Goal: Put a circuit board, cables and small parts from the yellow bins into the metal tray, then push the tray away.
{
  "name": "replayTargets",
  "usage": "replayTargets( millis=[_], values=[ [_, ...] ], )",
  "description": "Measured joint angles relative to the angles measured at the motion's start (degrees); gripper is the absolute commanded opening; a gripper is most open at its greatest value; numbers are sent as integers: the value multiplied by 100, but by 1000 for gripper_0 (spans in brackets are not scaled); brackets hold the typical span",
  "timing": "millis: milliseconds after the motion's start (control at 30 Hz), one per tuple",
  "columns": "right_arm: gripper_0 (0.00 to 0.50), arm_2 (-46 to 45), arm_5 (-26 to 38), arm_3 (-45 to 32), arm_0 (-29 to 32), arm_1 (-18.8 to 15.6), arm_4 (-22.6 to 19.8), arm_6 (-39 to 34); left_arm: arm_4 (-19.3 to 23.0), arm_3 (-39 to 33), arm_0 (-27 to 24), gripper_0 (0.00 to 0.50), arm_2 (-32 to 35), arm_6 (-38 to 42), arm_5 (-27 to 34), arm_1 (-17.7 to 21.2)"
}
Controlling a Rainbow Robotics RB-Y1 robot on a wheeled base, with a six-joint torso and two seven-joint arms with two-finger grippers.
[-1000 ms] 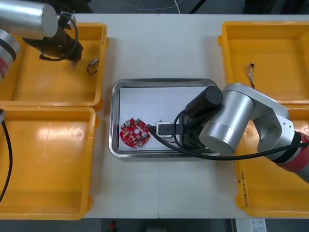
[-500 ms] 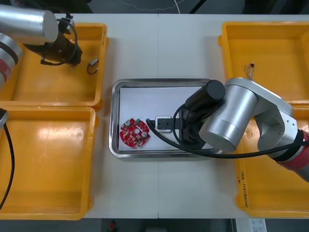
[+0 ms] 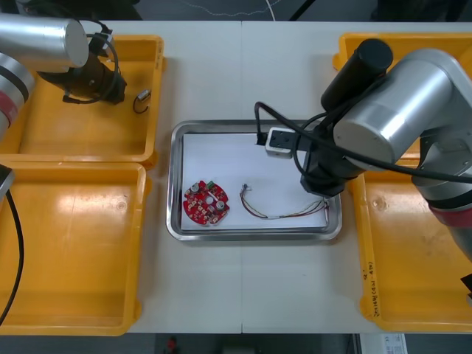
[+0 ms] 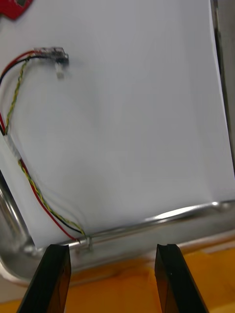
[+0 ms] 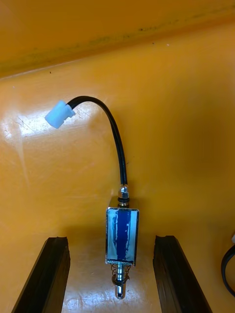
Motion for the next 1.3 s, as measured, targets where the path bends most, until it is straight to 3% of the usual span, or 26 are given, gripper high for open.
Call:
replayTargets(
  millis=[100, 367, 733, 1233, 1267, 1300],
  values=[
    [500, -368, 446, -120, -67, 0, -1, -1, 11, 3, 0, 500, 0, 0, -4, -1],
    [500, -1388, 478, -187, -355, 35, 25, -10, 86, 38, 2, 500, 0, -1, -348, -13],
    [500, -2252, 479, -125, -507, 51, 779, -58, 158, 38, 3, 500, 0, -3, -390, -26],
    [500, -3236, 480, 1507, -1090, 59, 1495, -70, 174, 33, 6, 500, -296, -6, -425, -31],
    [500, -3296, 480, 1635, -1127, 59, 1526, -70, 174, 33, 6, 491, -296, -6, -425, -31],
    [500, -3363, 480, 1791, -1176, 59, 1548, -70, 174, 32, 6, 347, -296, -6, -425, -31]
  ],
)
